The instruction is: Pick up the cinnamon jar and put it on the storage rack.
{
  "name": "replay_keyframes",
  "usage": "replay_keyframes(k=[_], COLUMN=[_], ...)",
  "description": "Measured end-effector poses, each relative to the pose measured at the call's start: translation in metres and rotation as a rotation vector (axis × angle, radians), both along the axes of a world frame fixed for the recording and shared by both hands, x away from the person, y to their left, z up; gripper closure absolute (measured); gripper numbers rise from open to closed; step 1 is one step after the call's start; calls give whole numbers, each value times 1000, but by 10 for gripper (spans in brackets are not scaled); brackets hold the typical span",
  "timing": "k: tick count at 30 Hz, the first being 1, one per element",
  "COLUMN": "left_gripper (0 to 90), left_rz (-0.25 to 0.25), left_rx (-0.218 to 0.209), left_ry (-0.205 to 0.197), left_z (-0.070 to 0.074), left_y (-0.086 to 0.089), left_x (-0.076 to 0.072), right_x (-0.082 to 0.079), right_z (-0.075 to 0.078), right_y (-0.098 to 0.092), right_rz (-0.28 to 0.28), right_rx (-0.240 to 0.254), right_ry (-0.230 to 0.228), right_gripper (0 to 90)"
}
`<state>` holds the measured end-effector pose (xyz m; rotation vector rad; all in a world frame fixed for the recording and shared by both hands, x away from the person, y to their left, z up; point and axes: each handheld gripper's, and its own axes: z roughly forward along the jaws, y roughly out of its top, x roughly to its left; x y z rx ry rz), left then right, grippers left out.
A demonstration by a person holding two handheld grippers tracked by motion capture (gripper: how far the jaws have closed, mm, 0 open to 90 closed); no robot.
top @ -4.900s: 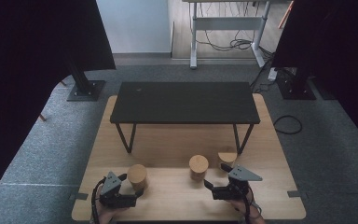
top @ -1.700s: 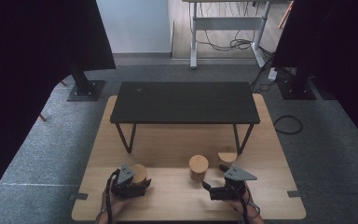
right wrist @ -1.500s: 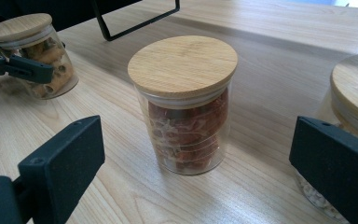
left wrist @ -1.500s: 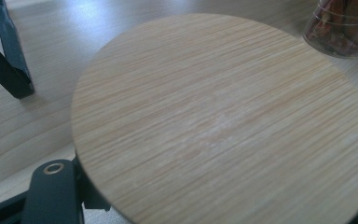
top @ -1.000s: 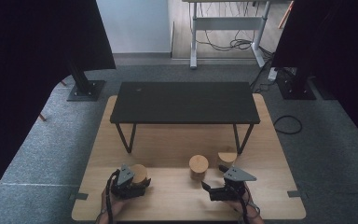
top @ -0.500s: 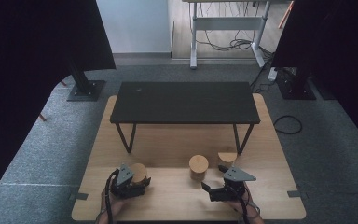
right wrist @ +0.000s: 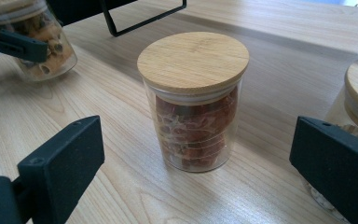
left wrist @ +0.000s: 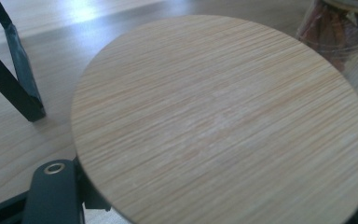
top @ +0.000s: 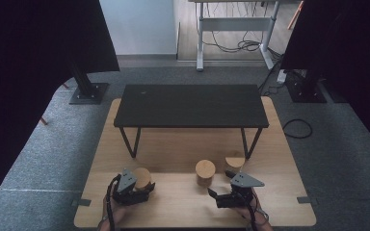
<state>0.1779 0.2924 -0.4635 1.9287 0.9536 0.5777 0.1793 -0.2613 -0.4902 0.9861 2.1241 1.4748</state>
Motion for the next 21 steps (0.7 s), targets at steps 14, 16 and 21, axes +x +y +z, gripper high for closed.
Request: replay_keyframes(k=[14,16,21], left_gripper=[252,251,251], left_rz=[-15,-14,-14], left_rx=[-29,-33,-35], left_ry=[-2,-8,-20], left_z=[8,8,11], left_y=[7,7,7], left_x=[0,-1,-2], right_x=[-1,-1,-2], right_z=[0,0,0], right_y=[1,1,1], right_rz=[-8,-13,-13], right_rx=[-1,-1,1], right_ry=[-2,-2,-3], right_gripper=[22,23,22])
